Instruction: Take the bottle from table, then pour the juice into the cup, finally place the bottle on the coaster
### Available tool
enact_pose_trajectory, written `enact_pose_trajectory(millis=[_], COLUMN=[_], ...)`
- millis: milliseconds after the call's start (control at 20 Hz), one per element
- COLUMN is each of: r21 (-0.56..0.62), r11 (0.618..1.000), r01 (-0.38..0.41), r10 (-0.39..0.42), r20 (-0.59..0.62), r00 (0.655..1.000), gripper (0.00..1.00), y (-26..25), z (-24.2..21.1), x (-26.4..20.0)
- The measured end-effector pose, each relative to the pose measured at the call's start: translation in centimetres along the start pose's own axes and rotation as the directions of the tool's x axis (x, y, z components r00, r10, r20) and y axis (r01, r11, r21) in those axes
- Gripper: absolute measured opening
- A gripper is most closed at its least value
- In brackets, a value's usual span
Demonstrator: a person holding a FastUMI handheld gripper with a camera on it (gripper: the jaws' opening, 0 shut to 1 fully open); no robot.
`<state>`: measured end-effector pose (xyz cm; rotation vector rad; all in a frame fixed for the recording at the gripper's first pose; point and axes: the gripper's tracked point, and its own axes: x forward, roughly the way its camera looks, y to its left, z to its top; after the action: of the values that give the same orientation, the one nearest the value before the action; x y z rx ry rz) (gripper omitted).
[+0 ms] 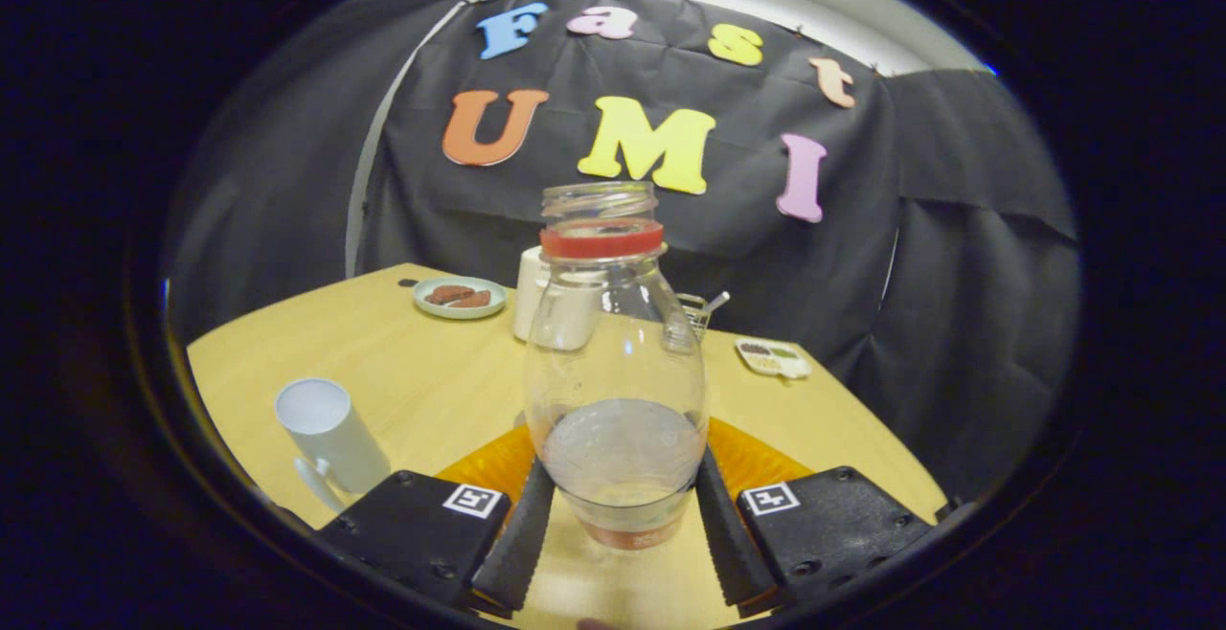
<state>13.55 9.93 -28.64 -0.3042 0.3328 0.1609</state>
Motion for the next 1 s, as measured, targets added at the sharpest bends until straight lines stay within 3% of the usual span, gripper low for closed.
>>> enact_pose_trajectory(millis=[150, 350, 700, 1000], r21=[-0.216, -0.434, -0.681, -0.817], r11=[0.975, 0.898, 0.724, 0.557], r01=[0.047, 0.072, 0.108, 0.150], r10=[-0.040, -0.050, -0.046, -0.047], r20=[0.034, 0.062, 0.109, 0.149], r00=[0.999, 0.997, 0.993, 0.988], gripper=[0.76, 0.76, 0.75, 0.75], y=[1.2, 3.8, 7.4, 8.4], z=[1.5, 1.4, 1.1, 0.9], x=[0.7, 1.7, 2.4, 2.2])
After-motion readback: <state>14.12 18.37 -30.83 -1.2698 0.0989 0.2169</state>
